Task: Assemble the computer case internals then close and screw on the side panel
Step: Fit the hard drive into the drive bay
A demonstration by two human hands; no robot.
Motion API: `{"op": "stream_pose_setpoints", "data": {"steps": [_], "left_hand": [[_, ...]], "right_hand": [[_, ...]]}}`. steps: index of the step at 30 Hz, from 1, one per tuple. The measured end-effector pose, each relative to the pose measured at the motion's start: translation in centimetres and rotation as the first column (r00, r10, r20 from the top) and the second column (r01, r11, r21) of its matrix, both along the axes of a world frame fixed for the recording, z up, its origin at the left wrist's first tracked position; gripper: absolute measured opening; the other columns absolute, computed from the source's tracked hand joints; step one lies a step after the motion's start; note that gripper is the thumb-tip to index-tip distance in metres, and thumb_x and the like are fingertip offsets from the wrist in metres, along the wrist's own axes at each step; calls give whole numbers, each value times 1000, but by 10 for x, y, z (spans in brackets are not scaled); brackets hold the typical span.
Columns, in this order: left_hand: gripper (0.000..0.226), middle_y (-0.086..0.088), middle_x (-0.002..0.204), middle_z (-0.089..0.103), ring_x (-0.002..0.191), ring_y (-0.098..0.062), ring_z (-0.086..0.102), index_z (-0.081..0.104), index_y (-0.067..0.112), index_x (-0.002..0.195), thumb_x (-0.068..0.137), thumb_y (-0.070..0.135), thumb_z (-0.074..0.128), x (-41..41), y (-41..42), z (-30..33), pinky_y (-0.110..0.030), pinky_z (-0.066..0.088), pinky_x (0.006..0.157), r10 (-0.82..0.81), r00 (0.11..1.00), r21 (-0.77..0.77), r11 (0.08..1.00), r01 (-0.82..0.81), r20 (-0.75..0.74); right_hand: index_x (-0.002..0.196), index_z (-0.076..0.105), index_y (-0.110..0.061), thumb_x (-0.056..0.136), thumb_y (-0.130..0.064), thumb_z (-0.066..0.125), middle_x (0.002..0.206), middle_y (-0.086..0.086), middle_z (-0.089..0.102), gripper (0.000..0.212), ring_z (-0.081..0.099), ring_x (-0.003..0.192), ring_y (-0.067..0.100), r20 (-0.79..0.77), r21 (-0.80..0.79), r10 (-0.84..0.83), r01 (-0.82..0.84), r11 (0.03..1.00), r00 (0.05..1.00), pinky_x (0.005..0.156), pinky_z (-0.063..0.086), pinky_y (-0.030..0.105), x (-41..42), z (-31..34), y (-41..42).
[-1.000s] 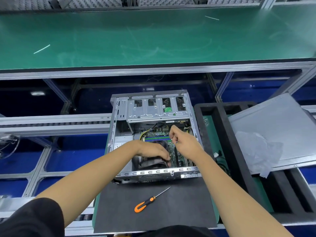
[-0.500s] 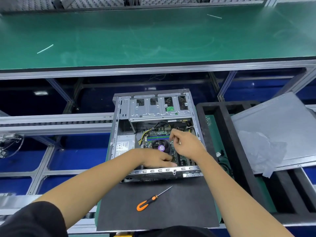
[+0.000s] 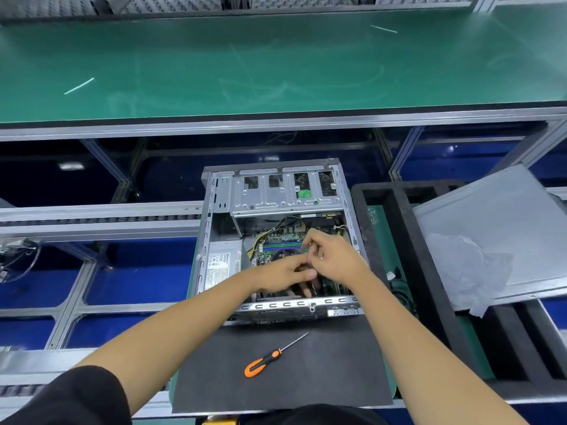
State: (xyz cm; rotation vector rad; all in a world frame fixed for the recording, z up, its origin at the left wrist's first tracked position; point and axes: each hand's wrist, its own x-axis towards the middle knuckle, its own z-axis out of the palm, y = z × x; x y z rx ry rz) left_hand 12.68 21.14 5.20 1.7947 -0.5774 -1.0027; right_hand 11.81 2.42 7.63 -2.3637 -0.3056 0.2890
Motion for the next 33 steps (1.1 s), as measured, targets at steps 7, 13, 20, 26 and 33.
{"op": "stream_pose_setpoints", "data": {"steps": [7, 13, 20, 26, 33], "left_hand": [[17, -2, 85, 75, 85, -14, 72, 49, 9, 120, 104, 13, 55, -5, -10, -3, -19, 52, 84, 130, 989, -108, 985, -137, -64], [12, 4, 62, 66, 62, -15, 60, 47, 16, 111, 104, 21, 56, -13, -9, -8, -25, 47, 64, 187, 982, -25, 982, -187, 15], [7, 0, 63, 69, 60, -24, 64, 60, 13, 101, 103, 20, 59, -11, -7, -17, -48, 55, 69, 232, 970, 25, 973, -231, -72], [16, -4, 64, 68, 57, -21, 66, 62, -2, 110, 101, 11, 61, -10, -9, -21, -43, 63, 68, 282, 953, 38, 959, -280, -112], [3, 6, 71, 75, 63, 1, 69, 68, 18, 95, 96, 19, 70, -8, -9, -18, -5, 41, 48, 188, 979, 185, 962, -200, 80]], "right_hand": [[102, 48, -45, 88, -17, 48, 84, -17, 69, 31, 61, 61, 6, -22, 8, 4, -4, 1000, 1000, 61, 56, 38, 1, 1, 0], [108, 46, -42, 94, -28, 34, 77, -15, 69, 23, 62, 66, 4, 57, -66, 41, -37, 997, 998, 59, 48, 29, 5, -4, 1], [94, 54, -35, 89, -35, 39, 72, -14, 64, 16, 57, 64, 3, 93, -117, 80, -69, 991, 992, 58, 41, 30, 37, -6, -3], [90, 54, -32, 89, -31, 48, 65, -12, 57, 6, 51, 60, 9, 116, -340, 307, -253, 906, 945, 56, 31, 30, 76, -3, -4], [86, 55, -33, 83, -23, 52, 65, -15, 56, 11, 48, 62, 0, 46, -361, 413, -371, 856, 910, 54, 30, 26, 91, -5, -7]]}}
